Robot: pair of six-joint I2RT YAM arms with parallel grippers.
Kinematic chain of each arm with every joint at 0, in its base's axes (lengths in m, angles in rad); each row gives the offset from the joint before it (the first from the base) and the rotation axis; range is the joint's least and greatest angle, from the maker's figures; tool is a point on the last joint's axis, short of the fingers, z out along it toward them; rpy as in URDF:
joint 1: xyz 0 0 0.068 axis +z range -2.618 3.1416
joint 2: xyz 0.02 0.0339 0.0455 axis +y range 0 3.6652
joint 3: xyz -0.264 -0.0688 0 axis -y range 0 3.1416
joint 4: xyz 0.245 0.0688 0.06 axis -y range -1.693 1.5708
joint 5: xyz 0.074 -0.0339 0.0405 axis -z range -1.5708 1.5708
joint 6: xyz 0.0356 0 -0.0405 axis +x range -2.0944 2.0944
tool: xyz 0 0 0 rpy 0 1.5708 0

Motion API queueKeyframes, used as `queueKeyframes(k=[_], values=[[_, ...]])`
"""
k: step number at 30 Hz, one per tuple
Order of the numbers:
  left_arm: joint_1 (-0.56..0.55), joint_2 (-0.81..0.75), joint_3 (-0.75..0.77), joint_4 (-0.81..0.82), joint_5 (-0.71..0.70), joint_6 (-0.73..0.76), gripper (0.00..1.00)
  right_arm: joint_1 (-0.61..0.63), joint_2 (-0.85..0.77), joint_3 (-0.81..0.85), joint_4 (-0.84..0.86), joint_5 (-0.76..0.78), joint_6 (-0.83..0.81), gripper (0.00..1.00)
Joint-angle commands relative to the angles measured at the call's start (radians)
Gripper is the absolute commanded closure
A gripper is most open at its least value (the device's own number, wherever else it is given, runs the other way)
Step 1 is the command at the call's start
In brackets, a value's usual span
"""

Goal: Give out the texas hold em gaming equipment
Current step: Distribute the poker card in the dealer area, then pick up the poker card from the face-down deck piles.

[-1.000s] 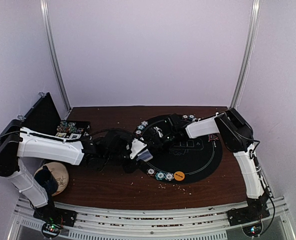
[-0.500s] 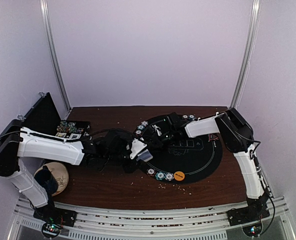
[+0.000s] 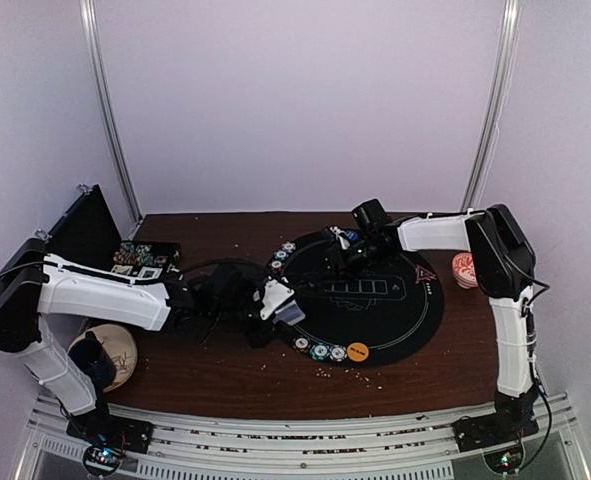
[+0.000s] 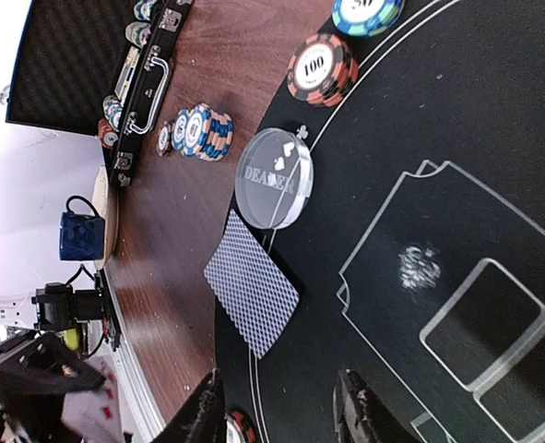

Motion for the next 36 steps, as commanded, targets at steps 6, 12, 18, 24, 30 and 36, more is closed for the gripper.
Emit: queueKeyframes(k=[6,12,18,24,30,36], values=[[0.008,0.036,0.033,0.031,0.012,-0.011,0.87,-0.017,-0.133,-0.063,-0.183,-0.142,-0.174,0.57],[0.008,0.041,0.026,0.047,0.028,0.005,0.87,0.004,-0.156,-0.08,-0.252,-0.227,-0.258,0.56],[0.004,0.05,0.028,0.055,0.069,0.02,0.87,0.053,-0.155,-0.071,-0.338,-0.265,-0.36,0.54],[-0.006,0.044,0.023,0.069,0.086,0.033,0.87,0.076,-0.136,-0.076,-0.29,-0.278,-0.32,0.54],[-0.009,0.051,0.023,0.076,0.092,0.036,0.87,0.112,-0.124,-0.063,-0.295,-0.281,-0.323,0.53],[-0.014,0.052,0.013,0.101,0.092,0.039,0.87,0.13,-0.113,-0.074,-0.261,-0.281,-0.286,0.52]])
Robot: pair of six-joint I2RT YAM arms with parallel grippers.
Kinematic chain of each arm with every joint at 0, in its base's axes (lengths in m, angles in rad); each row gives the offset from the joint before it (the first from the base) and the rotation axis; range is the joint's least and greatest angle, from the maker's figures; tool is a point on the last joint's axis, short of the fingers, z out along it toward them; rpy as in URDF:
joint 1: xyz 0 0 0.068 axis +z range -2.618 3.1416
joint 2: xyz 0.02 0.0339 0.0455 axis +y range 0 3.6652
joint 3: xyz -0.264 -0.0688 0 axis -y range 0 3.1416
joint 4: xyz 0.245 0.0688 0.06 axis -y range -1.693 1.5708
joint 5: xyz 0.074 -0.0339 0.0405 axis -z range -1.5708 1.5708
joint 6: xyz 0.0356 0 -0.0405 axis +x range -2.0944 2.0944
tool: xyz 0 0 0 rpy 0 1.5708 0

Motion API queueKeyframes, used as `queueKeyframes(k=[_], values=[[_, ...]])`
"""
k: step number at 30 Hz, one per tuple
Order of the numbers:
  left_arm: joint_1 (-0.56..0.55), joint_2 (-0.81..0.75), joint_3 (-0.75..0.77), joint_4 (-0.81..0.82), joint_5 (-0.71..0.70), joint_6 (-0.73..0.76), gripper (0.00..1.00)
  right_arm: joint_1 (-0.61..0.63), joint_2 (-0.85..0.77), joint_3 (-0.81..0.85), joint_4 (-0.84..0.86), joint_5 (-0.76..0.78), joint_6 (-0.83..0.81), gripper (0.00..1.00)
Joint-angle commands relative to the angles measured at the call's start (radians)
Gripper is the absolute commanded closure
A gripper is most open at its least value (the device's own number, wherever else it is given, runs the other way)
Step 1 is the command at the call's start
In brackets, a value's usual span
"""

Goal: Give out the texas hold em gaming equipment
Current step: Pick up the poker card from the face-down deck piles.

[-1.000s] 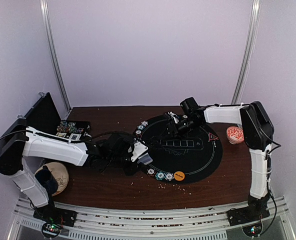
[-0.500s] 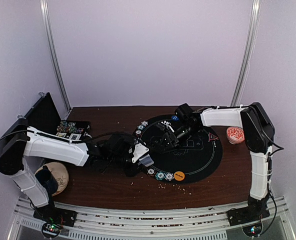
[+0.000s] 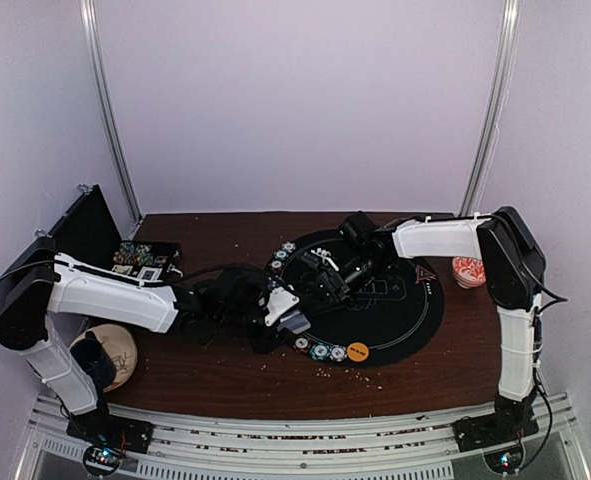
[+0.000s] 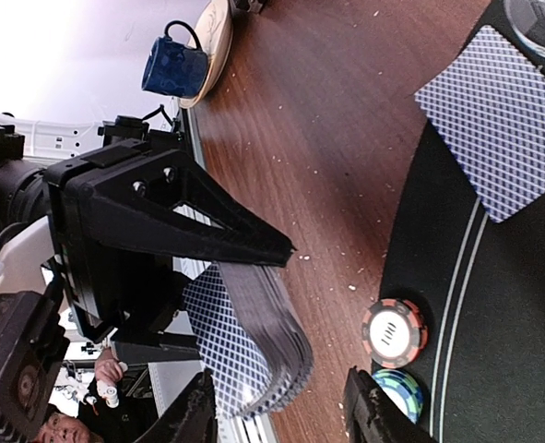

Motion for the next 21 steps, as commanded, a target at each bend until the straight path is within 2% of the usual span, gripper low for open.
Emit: queueKeyframes(k=[1,7,18,21], values=[[-0.01,0.007,0.012,0.08,0.014,0.014,0.88,0.013,0.006,-0.006,0.05,-0.023,0.034,0.52],[-0.019,0.021,0.014,0.094,0.033,0.023,0.87,0.025,0.017,-0.032,0.132,-0.02,0.1,0.52],[-0.021,-0.006,-0.008,0.122,0.04,0.016,0.88,0.048,0.061,-0.025,0.133,0.04,0.097,0.54],[-0.021,-0.003,-0.005,0.118,0.043,0.016,0.88,0.048,0.065,-0.017,0.11,0.069,0.071,0.61]])
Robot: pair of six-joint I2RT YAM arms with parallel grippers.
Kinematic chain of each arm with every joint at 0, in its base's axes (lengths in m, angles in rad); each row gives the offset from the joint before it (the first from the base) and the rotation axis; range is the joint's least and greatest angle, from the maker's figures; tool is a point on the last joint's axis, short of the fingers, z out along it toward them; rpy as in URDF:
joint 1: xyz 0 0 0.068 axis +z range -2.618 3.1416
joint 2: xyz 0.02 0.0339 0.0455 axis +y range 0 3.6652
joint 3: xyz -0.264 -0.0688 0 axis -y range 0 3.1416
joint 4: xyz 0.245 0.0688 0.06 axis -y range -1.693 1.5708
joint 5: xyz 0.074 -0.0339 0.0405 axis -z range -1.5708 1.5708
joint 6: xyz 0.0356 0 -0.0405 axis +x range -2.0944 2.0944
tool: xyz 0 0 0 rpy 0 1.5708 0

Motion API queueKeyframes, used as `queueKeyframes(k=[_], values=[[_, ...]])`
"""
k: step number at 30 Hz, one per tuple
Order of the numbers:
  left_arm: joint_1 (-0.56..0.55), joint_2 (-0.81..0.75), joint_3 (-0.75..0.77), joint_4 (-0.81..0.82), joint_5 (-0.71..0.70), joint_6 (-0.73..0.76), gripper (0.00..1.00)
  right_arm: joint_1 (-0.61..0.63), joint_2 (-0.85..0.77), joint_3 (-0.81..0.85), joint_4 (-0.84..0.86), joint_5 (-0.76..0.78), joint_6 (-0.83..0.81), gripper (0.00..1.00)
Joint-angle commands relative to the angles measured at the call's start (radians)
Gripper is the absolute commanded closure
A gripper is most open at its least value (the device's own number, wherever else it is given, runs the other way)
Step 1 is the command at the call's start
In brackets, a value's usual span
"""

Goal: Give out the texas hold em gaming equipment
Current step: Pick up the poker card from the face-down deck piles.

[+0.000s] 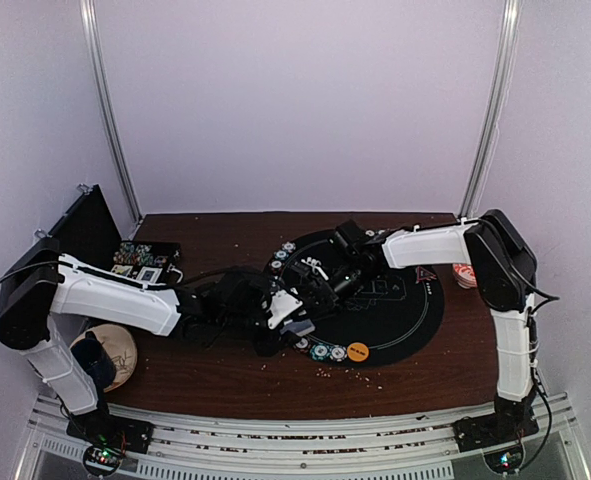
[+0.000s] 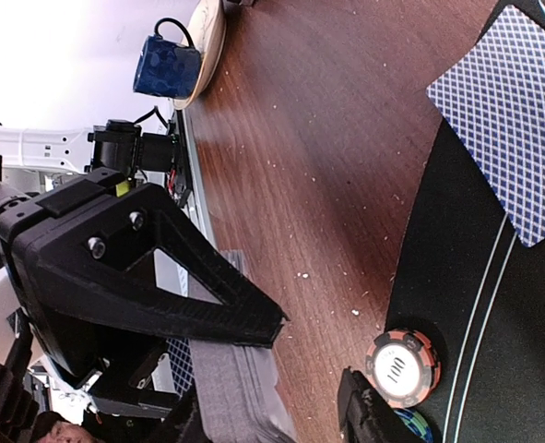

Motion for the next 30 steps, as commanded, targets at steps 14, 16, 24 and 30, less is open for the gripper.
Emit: queueKeyframes(k=[14,16,24,30], values=[[-0.003,-0.009,0.005,0.063,0.01,0.004,0.87,-0.052,-0.031,-0.015,-0.029,0.144,-0.079,0.88],[-0.004,0.0,0.011,0.056,0.008,0.003,0.87,-0.055,-0.043,-0.007,-0.048,0.143,-0.094,0.89],[-0.003,0.025,0.026,0.038,0.007,0.001,0.87,-0.087,-0.067,-0.004,-0.074,0.168,-0.117,0.85],[-0.003,0.026,0.027,0.036,0.006,0.0,0.87,-0.094,-0.054,-0.001,-0.081,0.211,-0.119,0.76]])
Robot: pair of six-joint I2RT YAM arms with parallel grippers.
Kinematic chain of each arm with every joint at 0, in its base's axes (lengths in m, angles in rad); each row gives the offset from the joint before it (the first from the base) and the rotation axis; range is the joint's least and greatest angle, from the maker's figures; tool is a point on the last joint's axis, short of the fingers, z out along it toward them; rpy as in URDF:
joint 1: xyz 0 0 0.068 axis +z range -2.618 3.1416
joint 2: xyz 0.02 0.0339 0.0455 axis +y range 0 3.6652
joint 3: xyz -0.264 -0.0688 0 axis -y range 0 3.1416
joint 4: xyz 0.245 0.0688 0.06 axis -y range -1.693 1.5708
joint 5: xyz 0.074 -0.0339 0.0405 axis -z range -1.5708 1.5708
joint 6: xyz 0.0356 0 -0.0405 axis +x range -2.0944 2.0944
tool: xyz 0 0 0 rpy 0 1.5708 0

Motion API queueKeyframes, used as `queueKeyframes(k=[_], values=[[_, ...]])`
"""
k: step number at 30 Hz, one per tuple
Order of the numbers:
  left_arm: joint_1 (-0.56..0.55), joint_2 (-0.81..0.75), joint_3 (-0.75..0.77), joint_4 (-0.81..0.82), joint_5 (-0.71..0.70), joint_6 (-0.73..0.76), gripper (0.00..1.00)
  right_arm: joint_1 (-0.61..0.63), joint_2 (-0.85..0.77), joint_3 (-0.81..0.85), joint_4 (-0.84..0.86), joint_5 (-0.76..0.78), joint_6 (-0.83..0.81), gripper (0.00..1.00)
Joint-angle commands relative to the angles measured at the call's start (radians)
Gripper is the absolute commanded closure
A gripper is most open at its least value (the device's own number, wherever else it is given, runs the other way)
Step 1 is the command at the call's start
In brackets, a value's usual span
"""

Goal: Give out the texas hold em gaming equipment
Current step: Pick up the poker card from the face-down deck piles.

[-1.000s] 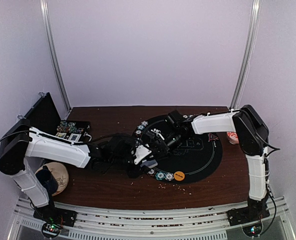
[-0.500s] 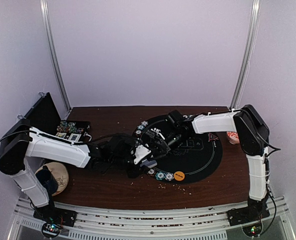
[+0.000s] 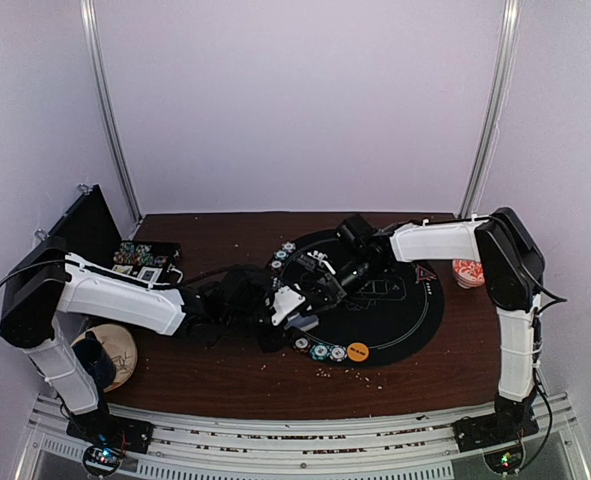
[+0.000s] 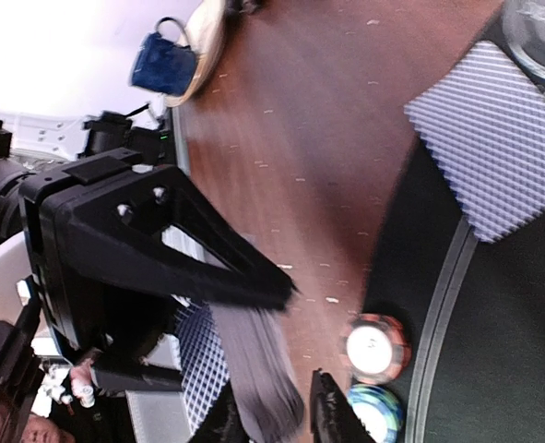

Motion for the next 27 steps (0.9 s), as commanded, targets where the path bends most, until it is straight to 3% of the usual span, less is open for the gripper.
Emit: queueKeyframes(k=[1,6,14,20,27], values=[[-0.007,-0.004,0.015,-0.02,0.015,0.0,0.87,-0.061,-0.012,0.0,-0.018,0.17,0.006,0.75],[-0.007,-0.004,0.014,-0.018,0.016,0.001,0.87,-0.061,-0.017,-0.002,-0.015,0.185,0.005,0.73],[-0.008,0.003,0.018,-0.018,0.013,0.002,0.87,-0.056,0.014,0.03,-0.078,0.028,-0.033,0.87],[-0.007,0.009,0.018,-0.018,0.009,0.001,0.87,-0.033,0.024,0.055,-0.137,-0.018,-0.079,0.76],[-0.006,0.018,0.024,-0.024,0.015,0.002,0.87,-0.014,0.039,0.09,-0.191,-0.009,-0.13,0.8]])
